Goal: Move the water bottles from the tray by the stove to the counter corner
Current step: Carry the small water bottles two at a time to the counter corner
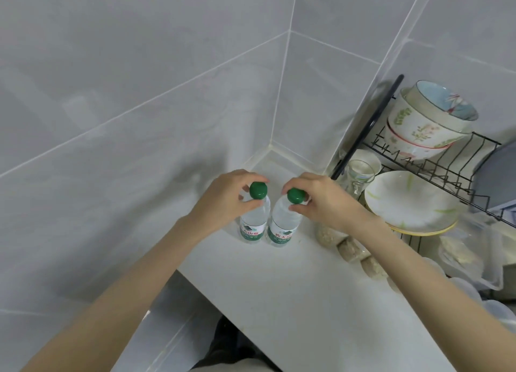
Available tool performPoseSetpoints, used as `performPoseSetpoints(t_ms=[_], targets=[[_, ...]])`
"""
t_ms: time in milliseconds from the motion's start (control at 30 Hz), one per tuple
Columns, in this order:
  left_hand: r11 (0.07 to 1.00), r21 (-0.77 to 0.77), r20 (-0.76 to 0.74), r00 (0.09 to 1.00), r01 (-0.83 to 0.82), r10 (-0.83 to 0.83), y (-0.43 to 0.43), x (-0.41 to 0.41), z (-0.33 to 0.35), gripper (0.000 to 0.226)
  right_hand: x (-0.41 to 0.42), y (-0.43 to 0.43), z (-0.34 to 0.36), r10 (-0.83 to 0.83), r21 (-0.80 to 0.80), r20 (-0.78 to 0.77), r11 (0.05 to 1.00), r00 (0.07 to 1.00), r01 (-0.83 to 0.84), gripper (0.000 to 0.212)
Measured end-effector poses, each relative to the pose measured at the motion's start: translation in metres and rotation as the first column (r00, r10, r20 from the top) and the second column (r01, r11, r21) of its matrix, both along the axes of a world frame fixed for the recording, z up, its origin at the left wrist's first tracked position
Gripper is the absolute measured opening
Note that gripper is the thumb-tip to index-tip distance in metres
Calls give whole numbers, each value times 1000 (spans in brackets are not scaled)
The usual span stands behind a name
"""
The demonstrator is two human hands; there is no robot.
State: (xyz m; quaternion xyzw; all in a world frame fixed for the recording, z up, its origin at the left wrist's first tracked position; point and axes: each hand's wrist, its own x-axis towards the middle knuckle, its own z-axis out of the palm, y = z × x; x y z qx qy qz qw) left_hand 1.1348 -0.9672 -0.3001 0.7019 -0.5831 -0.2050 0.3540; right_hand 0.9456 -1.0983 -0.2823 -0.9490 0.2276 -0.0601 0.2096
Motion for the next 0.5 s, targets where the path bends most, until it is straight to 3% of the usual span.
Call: performPoseSetpoints(t_ms=[100,500], targets=[[999,44,124,992,28,-33,-6,-2,3,37,4,-3,5,30,-23,-52,999,998,-31,30],[999,49,114,993,-16,11,-15,8,7,27,27,-40,8,-149,66,76,987,986,145,26]])
